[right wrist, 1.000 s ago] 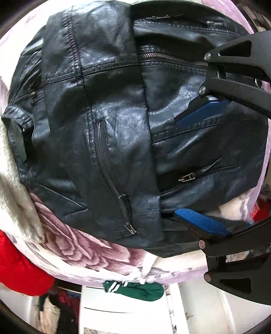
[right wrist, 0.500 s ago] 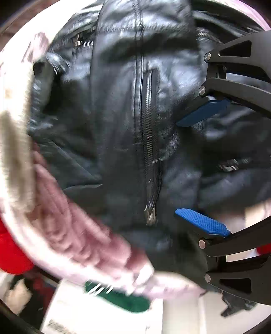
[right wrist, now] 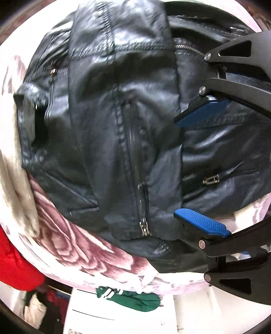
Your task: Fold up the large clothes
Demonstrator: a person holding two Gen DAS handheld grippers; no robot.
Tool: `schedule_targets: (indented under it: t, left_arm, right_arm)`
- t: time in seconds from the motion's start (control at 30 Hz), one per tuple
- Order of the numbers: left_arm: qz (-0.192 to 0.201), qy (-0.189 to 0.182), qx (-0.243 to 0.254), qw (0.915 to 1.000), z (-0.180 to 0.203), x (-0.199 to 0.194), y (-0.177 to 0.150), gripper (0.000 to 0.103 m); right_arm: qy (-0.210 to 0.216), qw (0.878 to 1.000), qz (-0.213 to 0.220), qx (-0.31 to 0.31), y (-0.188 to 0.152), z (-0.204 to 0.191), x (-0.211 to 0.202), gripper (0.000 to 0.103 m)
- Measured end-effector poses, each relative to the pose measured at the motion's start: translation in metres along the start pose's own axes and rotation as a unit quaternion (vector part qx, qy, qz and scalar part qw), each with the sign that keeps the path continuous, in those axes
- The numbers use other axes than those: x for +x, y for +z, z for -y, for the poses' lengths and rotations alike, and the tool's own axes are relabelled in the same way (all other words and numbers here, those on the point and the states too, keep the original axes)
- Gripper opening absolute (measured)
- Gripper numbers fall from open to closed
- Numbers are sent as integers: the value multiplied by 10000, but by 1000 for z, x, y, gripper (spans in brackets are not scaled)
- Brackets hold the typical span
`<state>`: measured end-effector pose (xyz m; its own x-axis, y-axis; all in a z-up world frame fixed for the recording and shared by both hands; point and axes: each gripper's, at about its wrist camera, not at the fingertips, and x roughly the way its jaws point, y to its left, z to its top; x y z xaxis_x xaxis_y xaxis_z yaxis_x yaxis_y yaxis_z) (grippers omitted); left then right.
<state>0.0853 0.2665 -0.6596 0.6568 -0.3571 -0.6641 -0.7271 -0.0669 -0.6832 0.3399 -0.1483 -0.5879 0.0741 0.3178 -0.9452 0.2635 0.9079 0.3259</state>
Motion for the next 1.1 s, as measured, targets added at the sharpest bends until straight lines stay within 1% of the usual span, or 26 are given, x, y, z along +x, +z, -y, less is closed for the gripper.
schedule_targets:
  t: [0.03, 0.07, 0.1, 0.13, 0.17, 0.2, 0.23, 0.27, 0.37, 0.4, 0.47, 0.5, 0.53, 0.57, 0.6, 0.63, 0.67, 0.7, 0.73, 0.83, 0.87, 0.93, 0.97, 1.0, 1.07, 1.1]
  left_arm:
    - [171, 105, -123, 9997, 0, 3, 3, 66]
    - [448, 272, -329, 9981, 4, 4, 6, 64]
    - [678, 440, -534, 9953, 7, 3, 5, 54]
    - [892, 682, -637, 9916, 13, 0, 2, 42]
    - [1158, 934, -601, 9870, 24, -5, -2, 14]
    - [1369, 1046, -409, 9842, 36, -9, -3, 4]
    - [1503, 1189, -192, 9813, 49, -13, -4, 4]
    - [1663, 1183, 25, 9790, 63, -18, -4, 3]
    - [1804, 1203, 539, 9747, 90, -23, -2, 3]
    - [1844, 1240, 752, 9721, 100, -24, -3, 3]
    - [1951, 1285, 1239, 9644, 124, -28, -9, 3]
    - [2026, 1345, 1494, 9584, 136, -30, -14, 3]
    - [2134, 1381, 1767, 9509, 148, -33, -22, 3]
    - [2279, 1406, 2186, 9384, 168, -36, -35, 3]
    - [2370, 1435, 2434, 9295, 178, -38, -44, 3]
    - [2510, 1443, 2834, 9143, 198, -41, -62, 3]
    - [2596, 1449, 3106, 9029, 209, -41, -75, 3]
    - [2696, 1453, 3408, 8889, 222, -42, -92, 3]
    - [2777, 1401, 3771, 8724, 241, -41, -117, 3]
    - [2759, 1283, 4530, 8380, 273, -25, -173, 3]
    - [2685, 1174, 4805, 8266, 284, -16, -202, 3]
    - [2413, 1062, 5269, 8080, 297, 10, -254, 2]
    - [2172, 989, 5518, 7991, 301, 29, -285, 2]
    - [1931, 953, 5706, 7925, 301, 47, -311, 2]
    - [1254, 885, 6048, 7814, 297, 94, -367, 2]
    - [948, 884, 6199, 7739, 291, 117, -394, 3]
  right_arm:
    - [-26, 10000, 27, 60, 0, 4, -1, 83]
    - [-49, 9999, 51, 116, 2, 8, 1, 83]
    - [-89, 9998, 84, 149, 3, 10, -1, 83]
    - [-121, 9997, 127, 153, 4, 10, -3, 83]
    - [-160, 9996, 186, 123, 6, 9, -5, 83]
    - [-260, 9992, 298, 20, 8, 5, -8, 83]
    - [-345, 9986, 393, -88, 9, -2, -7, 83]
    - [-429, 9974, 517, -257, 12, -9, -9, 83]
    - [-603, 9942, 633, -631, 21, -30, 3, 83]
    - [-684, 9940, 469, -712, 25, -33, 19, 83]
    - [-795, 9943, -90, -707, 30, -33, 50, 84]
    - [-796, 9942, -151, -702, 31, -31, 58, 84]
    - [-744, 9945, -116, -729, 32, -30, 56, 84]
    - [-626, 9954, -106, -720, 33, -27, 51, 84]
    - [-349, 9973, -84, -640, 33, -21, 42, 84]
    - [36, 9988, -73, -478, 33, -9, 30, 84]
    - [381, 9988, -77, -289, 32, 4, 19, 84]
    - [638, 9979, -81, -115, 31, 20, 7, 84]
    - [760, 9971, -81, -6, 30, 33, -3, 84]
    - [961, 9951, -5, 252, 28, 85, -42, 84]
    - [1018, 9942, 41, 347, 28, 105, -54, 84]
    - [1071, 9925, 121, 573, 28, 148, -79, 84]
    - [1051, 9920, 162, 687, 33, 169, -90, 84]
    - [1039, 9910, 210, 822, 33, 194, -101, 84]
    - [1002, 9890, 250, 1057, 35, 237, -115, 84]
    - [984, 9874, 301, 1199, 35, 265, -124, 84]
